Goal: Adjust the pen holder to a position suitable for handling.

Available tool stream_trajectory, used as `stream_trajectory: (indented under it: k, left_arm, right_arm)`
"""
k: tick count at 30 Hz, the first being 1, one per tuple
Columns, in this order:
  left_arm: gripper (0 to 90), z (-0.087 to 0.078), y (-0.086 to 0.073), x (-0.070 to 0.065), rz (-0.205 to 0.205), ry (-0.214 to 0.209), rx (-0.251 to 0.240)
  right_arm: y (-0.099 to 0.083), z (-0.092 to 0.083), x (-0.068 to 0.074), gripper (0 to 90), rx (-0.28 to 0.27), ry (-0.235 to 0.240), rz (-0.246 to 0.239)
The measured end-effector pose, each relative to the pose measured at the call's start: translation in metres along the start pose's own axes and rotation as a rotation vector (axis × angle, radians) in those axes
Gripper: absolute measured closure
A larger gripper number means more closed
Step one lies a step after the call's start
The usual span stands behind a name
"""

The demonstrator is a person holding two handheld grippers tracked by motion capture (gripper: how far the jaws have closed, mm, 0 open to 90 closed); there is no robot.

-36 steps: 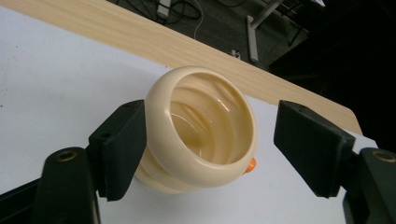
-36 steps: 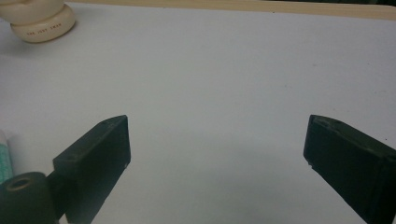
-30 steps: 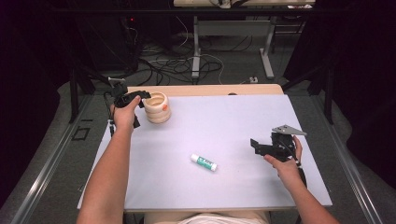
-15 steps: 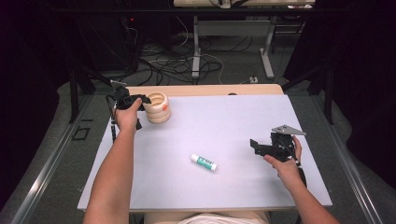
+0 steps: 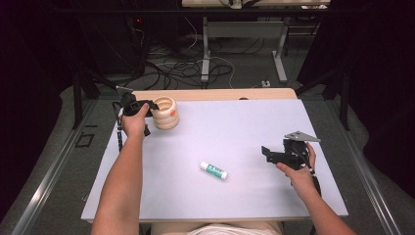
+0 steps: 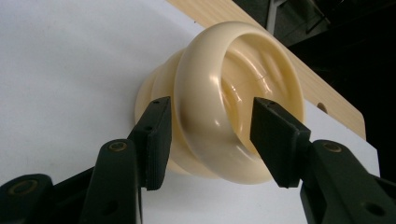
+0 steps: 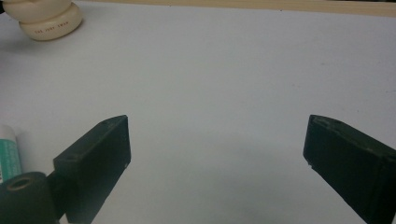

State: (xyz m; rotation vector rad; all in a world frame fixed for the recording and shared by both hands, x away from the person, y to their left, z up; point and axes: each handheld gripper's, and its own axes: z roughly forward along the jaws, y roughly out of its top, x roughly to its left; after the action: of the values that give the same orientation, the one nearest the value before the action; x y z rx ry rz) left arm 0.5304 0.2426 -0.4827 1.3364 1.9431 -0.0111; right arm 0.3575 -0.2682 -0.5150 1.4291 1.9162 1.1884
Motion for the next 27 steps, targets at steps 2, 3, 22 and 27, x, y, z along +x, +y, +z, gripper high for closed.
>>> stream_trajectory:
  k: [2,3,22,27]
  left_arm:
    - [49.0,0.0037,-0.0008,-0.0002,-0.014,0.003,-0.007]
    - [49.0,0.0050,-0.0008,0.0003,-0.010,0.001,0.001]
    - [59.7,0.0078,-0.0005,0.0014,-0.063,-0.005,-0.006]
    - [62.5,0.0070,-0.0006,0.0003,-0.062,-0.006,-0.003]
  right_arm:
    - [-0.0001,-0.0001,-0.0003,6.9,0.000,0.000,0.000]
    - [-0.0001,-0.0001,-0.0004,6.9,0.000,0.000,-0.001]
    - [-0.0009,0.0005,-0.0019,7.2,0.005,0.005,-0.003]
    - [-0.0011,0.0012,-0.0015,7.2,0.008,0.003,-0.004]
